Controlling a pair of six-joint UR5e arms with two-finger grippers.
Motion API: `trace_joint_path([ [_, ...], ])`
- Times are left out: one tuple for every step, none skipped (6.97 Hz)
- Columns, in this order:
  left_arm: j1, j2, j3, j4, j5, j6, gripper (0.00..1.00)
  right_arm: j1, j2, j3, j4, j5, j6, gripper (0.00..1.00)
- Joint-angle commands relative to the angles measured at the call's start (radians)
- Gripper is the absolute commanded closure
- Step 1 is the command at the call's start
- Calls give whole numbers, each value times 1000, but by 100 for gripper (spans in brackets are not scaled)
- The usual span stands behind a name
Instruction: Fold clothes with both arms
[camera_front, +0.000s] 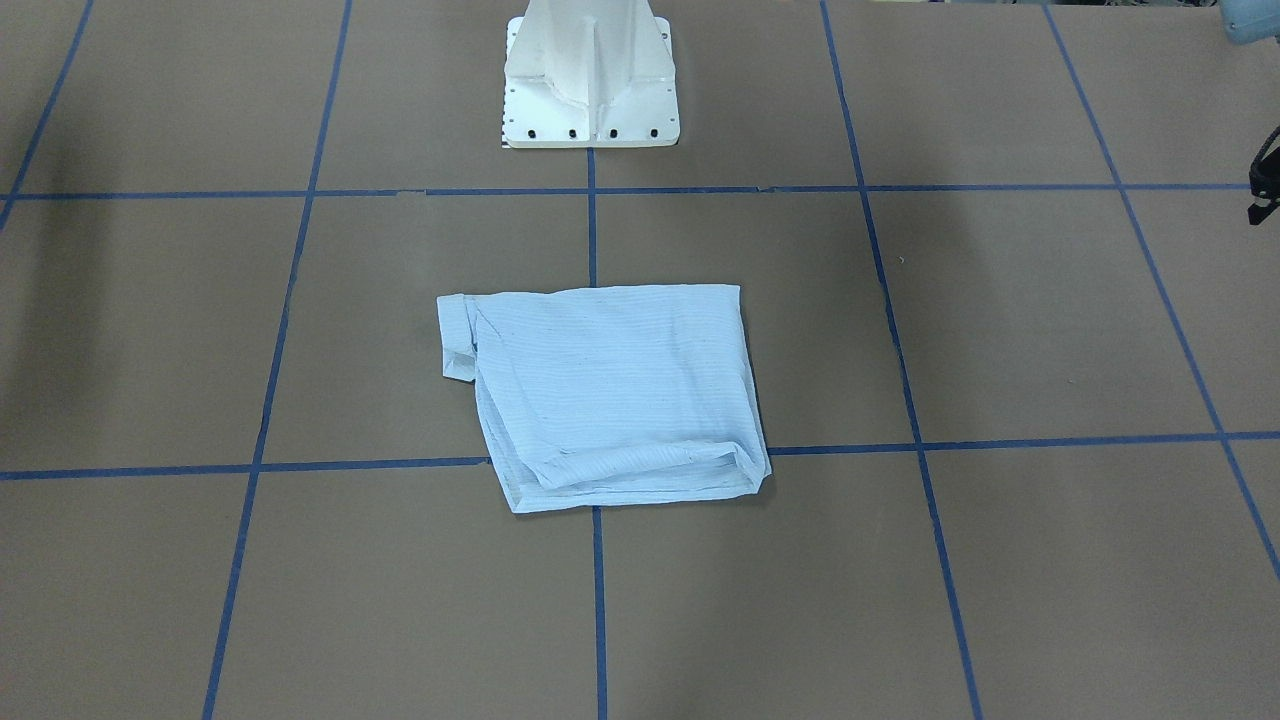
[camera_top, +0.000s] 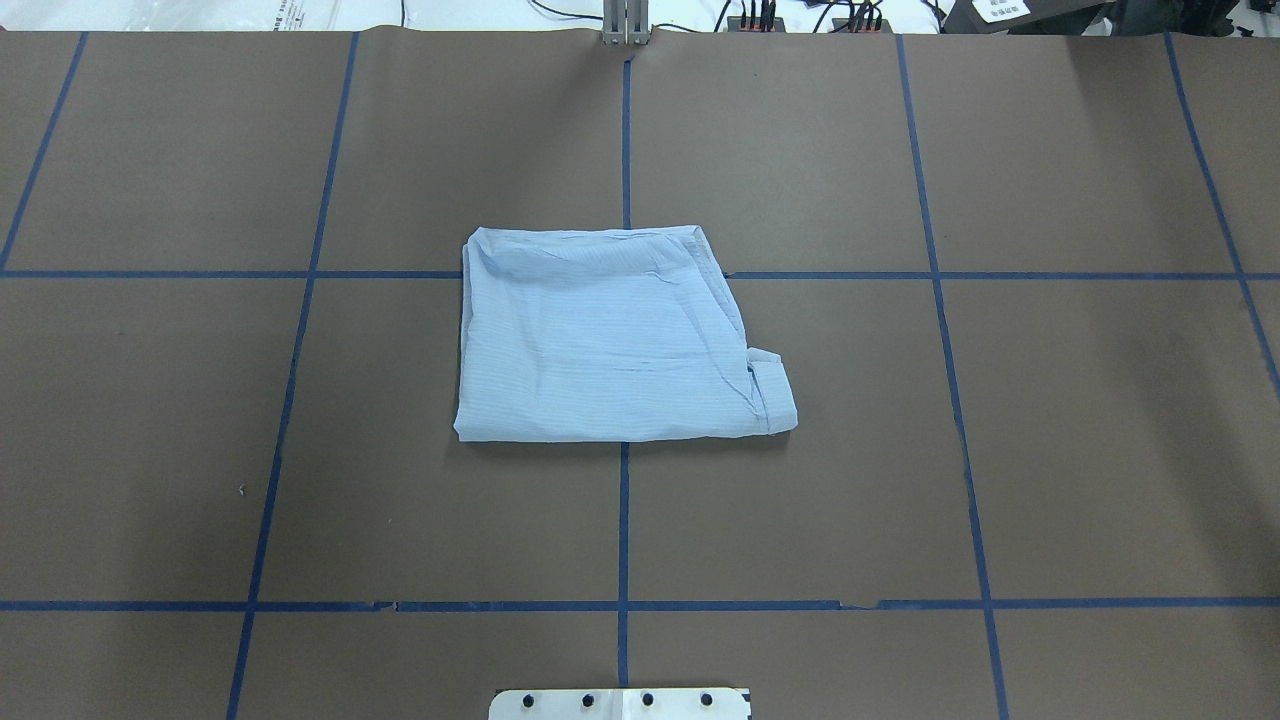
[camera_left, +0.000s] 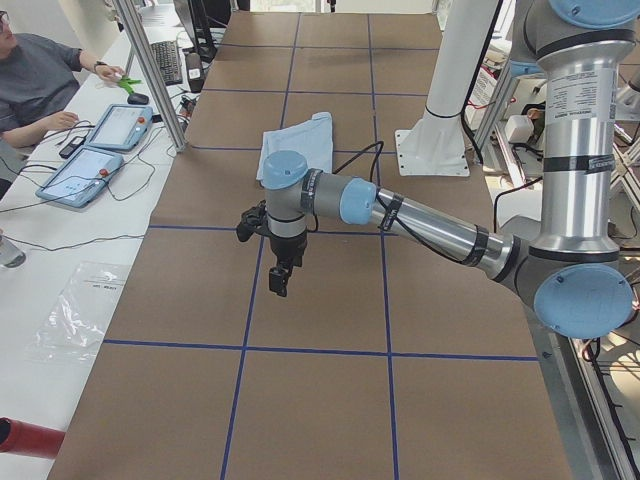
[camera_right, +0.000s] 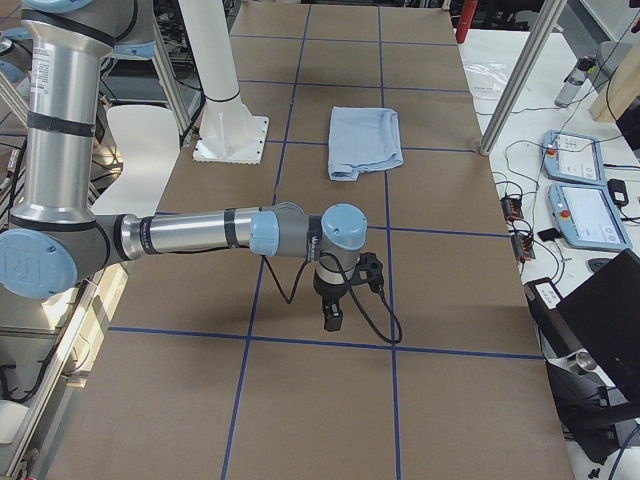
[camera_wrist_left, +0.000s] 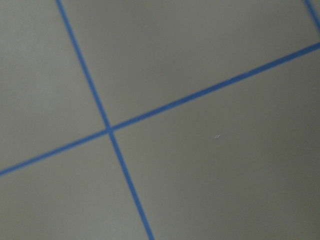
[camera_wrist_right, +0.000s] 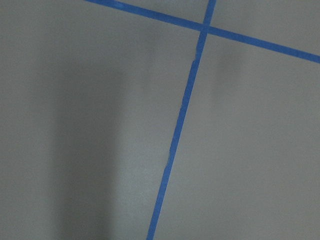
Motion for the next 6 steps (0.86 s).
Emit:
trace_joint_path([
  [-104, 67, 11, -6, -47, 10, 0, 6, -15, -1, 3, 2, 14, 0],
  [-105, 98, 6, -18, -159, 10, 0, 6, -15, 0, 3, 2, 20, 0],
  [-106, 127, 10, -36, -174, 10, 0, 7, -17, 0, 3, 2, 22, 0],
  [-111, 172, 17, -93, -174, 10, 0, 7, -18, 0, 3, 2, 22, 0],
  [-114, 215, 18, -153, -174, 10, 0, 7, -23, 0, 3, 2, 22, 0],
  [-115, 209, 18, -168, -169, 3, 0, 16, -29, 0, 3, 5, 23, 0],
])
